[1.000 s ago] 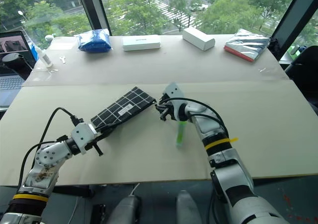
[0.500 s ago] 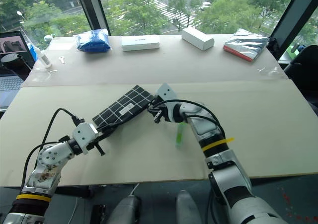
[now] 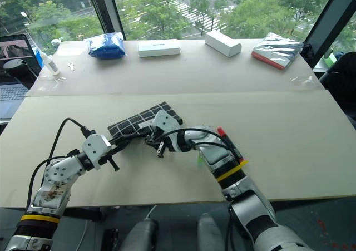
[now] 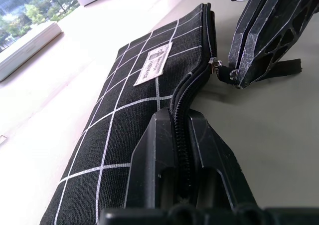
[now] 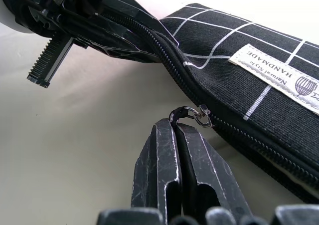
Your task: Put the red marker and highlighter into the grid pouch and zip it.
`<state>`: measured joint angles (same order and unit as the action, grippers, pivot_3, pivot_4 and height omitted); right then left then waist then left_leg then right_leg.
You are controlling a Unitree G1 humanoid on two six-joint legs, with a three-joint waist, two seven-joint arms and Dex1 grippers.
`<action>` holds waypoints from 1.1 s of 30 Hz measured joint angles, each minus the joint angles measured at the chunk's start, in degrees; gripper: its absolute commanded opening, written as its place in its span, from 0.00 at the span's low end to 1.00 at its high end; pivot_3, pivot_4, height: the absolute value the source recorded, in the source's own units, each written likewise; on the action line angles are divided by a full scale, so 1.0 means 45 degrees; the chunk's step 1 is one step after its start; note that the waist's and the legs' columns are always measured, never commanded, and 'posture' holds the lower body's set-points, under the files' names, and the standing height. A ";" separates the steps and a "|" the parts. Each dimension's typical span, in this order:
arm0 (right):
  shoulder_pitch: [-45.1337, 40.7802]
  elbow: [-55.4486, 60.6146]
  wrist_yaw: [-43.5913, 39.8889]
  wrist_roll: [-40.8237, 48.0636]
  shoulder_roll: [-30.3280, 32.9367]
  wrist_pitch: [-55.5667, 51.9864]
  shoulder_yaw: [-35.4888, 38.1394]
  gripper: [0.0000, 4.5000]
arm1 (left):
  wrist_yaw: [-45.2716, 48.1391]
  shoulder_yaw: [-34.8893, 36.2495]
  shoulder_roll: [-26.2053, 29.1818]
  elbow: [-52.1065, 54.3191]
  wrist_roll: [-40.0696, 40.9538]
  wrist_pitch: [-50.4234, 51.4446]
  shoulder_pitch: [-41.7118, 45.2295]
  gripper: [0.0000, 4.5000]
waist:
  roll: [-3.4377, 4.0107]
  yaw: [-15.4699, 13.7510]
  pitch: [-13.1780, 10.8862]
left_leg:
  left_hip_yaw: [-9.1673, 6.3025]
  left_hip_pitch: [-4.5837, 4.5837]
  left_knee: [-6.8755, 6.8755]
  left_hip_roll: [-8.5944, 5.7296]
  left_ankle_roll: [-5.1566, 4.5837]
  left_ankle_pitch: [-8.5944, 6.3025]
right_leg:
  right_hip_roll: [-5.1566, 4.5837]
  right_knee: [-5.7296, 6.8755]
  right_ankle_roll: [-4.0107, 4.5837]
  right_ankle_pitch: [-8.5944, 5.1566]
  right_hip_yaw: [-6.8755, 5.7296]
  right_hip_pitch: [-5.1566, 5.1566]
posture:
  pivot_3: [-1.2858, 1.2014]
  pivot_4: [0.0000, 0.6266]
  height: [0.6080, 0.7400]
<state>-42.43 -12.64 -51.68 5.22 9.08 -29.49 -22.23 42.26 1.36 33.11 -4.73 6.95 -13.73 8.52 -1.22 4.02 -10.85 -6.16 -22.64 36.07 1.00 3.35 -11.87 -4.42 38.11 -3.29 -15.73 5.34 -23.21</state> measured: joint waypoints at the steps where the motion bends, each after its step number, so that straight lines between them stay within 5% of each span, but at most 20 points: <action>1: 0.0001 0.0028 0.0038 0.0001 -0.0049 -0.0016 0.0016 0.15 | 0.0000 0.0000 -0.0006 0.0000 0.0000 0.0007 0.0018 0.00 | 0.0000 0.0000 0.0000 | -0.0001 0.0000 0.0000 0.0001 0.0000 0.0000 | 0.0001 0.0001 0.0000 0.0000 0.0000 0.0000 | 0.52 0.24 1.00; 13: -0.0322 0.0533 0.0140 0.1733 0.0154 -0.1535 0.1876 0.99 | -0.0028 -0.0035 -0.0199 0.0033 0.0000 0.0315 0.0199 0.00 | 0.0000 -0.0005 0.0000 | -0.0003 -0.0005 0.0000 -0.0001 0.0001 0.0001 | -0.0001 -0.0001 0.0000 0.0000 -0.0002 0.0000 | 0.52 0.24 1.00; 18: 0.0109 0.2863 -0.1275 0.3794 0.1873 -0.2363 0.3321 0.99 | -0.0028 -0.0036 -0.0271 0.0231 0.0056 0.0486 0.0287 0.00 | 0.0000 -0.0087 -0.0001 | -0.0008 -0.0031 0.0024 -0.0007 0.0001 0.0000 | -0.0008 -0.0011 -0.0001 0.0000 -0.0010 0.0003 | 0.52 0.24 1.00; 21: 0.1160 0.4903 -0.1954 0.4637 0.4078 -0.2657 0.4504 0.99 | -0.0056 0.0065 -0.0455 0.0621 0.0502 0.0839 0.0196 0.00 | -0.0003 -0.0235 -0.0001 | -0.0014 -0.0045 0.0035 -0.0009 -0.0002 -0.0001 | -0.0011 -0.0024 -0.0003 -0.0001 -0.0019 0.0008 | 0.52 0.24 1.00; 33: 0.4394 0.4539 0.2509 0.2362 0.7283 -0.3638 0.6660 0.99 | -0.0099 0.0306 -0.0773 0.1348 0.1087 0.1796 -0.0015 0.00 | -0.0012 -0.0381 -0.0002 | -0.0011 -0.0063 0.0048 -0.0028 -0.0003 0.0000 | -0.0024 -0.0041 -0.0003 0.0000 -0.0011 0.0010 | 0.52 0.24 1.00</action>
<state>-22.65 7.79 -40.39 15.85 41.85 -45.86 7.74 41.82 2.74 29.63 1.34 11.84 -5.65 8.45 -1.27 2.30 -10.86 -6.21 -22.92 36.29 0.88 3.33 -11.87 -4.52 37.92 -3.30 -15.73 5.29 -23.17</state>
